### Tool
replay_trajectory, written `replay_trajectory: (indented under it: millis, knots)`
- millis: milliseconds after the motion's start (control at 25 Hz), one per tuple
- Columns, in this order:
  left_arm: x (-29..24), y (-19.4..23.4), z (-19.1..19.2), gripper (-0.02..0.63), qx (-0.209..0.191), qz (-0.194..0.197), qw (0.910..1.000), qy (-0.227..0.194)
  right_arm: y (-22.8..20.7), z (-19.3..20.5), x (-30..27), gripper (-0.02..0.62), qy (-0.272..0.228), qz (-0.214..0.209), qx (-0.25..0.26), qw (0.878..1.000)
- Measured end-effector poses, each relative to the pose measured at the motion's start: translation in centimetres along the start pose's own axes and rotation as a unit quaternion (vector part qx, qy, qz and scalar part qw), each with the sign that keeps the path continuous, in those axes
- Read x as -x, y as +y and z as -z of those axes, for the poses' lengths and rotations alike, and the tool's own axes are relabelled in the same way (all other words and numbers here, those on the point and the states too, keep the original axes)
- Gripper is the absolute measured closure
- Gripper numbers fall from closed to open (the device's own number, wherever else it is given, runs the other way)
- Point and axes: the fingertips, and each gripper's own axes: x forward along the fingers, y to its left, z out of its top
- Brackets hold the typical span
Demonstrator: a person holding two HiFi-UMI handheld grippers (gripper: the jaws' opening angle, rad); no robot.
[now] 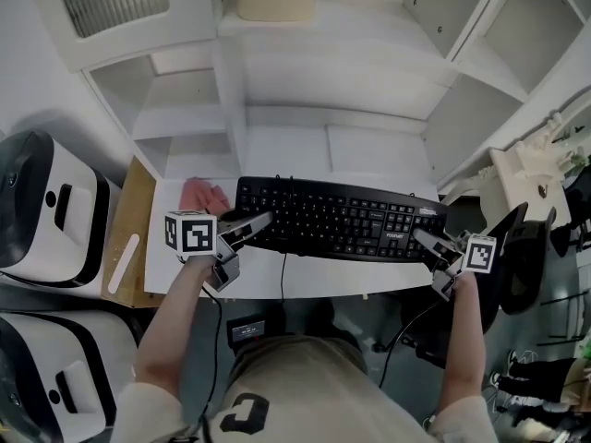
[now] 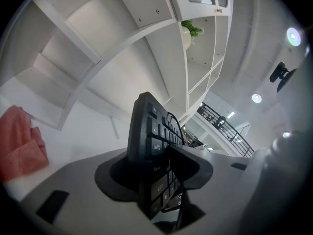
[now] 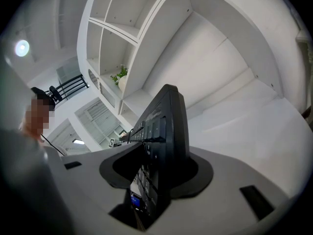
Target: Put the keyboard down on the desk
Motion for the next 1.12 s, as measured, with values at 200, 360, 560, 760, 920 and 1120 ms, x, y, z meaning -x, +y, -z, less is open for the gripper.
replay_trajectory:
  millis: [200, 360, 560, 760, 920, 1120]
  knots:
    - [-0.9, 0.0, -0.7, 0.405, 0.002, -0.002, 1.0000, 0.007, -0.1, -0.6, 0.5, 0.405, -0.002, 0.020, -0.010, 1.000]
    - [-1.6, 1.0, -0.5, 0.396, 0.006, -0.014, 0.9997, 0.018, -1.2, -0.4, 0.3, 0.405, 0.003, 0.024, -0.020, 1.000]
    - [-1.7, 0.9, -0.2, 0.383, 0.010, -0.027, 0.9996, 0.007, -1.6, -1.1, 0.1, 0.405, 0.011, 0.016, -0.007, 1.000]
    - [-2.3, 1.2, 0.1, 0.383, 0.011, -0.027, 0.9995, -0.014, -2.7, -1.7, -0.2, 0.408, 0.024, 0.000, 0.012, 1.000]
    - [-2.7, 1.3, 0.7, 0.383, 0.018, -0.035, 0.9990, -0.023, -3.8, -2.1, -0.4, 0.407, 0.033, -0.011, 0.016, 0.999]
    - [-4.3, 1.7, -0.1, 0.379, 0.039, -0.054, 0.9973, -0.030, -6.0, -3.4, -0.6, 0.408, 0.032, -0.030, -0.011, 0.999]
